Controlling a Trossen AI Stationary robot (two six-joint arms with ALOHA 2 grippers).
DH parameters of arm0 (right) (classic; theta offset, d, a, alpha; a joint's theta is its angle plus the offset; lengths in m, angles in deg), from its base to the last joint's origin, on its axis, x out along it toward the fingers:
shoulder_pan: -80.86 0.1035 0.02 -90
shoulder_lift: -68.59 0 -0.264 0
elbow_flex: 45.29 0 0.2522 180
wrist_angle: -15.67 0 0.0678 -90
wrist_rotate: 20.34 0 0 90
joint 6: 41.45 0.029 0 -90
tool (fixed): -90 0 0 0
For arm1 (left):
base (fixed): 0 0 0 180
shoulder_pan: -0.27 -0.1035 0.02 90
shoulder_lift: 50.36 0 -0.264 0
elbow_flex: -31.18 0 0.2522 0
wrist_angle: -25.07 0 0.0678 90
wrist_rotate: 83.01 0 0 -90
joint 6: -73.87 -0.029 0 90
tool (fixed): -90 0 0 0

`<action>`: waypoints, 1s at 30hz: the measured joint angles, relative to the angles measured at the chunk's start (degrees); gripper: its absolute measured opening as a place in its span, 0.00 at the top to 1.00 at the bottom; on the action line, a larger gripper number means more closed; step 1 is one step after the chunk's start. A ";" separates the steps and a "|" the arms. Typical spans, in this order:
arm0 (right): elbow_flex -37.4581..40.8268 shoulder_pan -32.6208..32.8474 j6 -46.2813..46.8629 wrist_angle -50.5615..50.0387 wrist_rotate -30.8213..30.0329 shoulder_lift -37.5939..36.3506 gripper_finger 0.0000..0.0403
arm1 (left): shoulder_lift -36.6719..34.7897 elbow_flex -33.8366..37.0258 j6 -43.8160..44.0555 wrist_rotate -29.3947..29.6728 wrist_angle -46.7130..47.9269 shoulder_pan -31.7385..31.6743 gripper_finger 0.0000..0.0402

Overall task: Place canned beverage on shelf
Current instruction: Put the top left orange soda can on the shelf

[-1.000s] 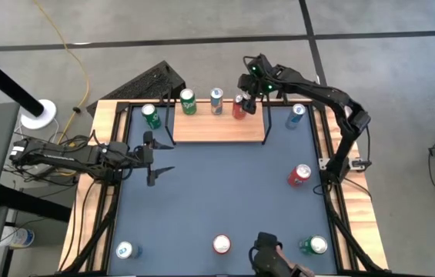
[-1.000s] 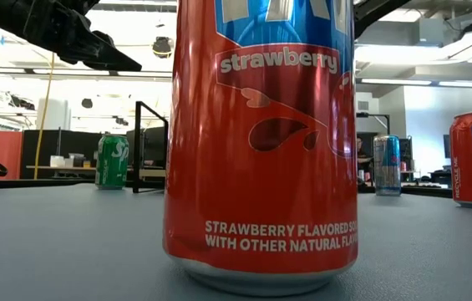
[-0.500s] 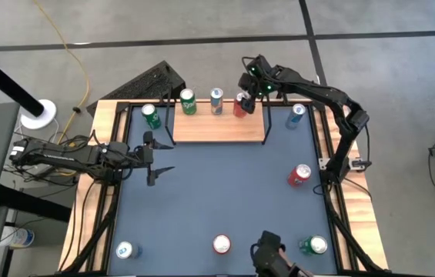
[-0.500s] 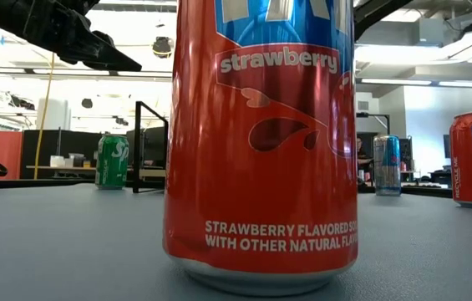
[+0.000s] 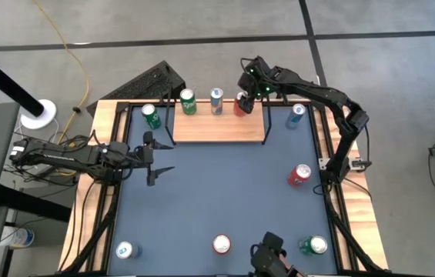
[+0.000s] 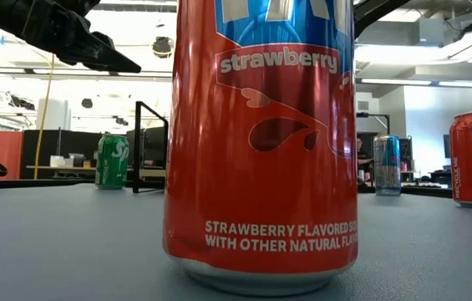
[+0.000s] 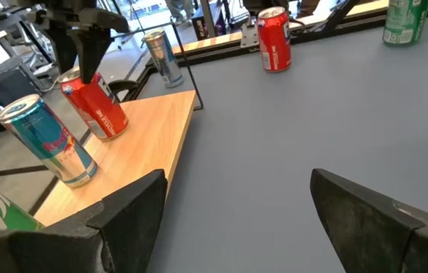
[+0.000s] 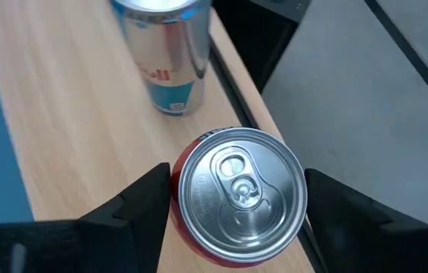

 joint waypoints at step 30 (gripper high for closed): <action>-0.11 3.83 18.08 -4.01 -12.48 -0.15 0.45 | 0.02 -0.02 0.26 0.02 1.14 0.00 0.21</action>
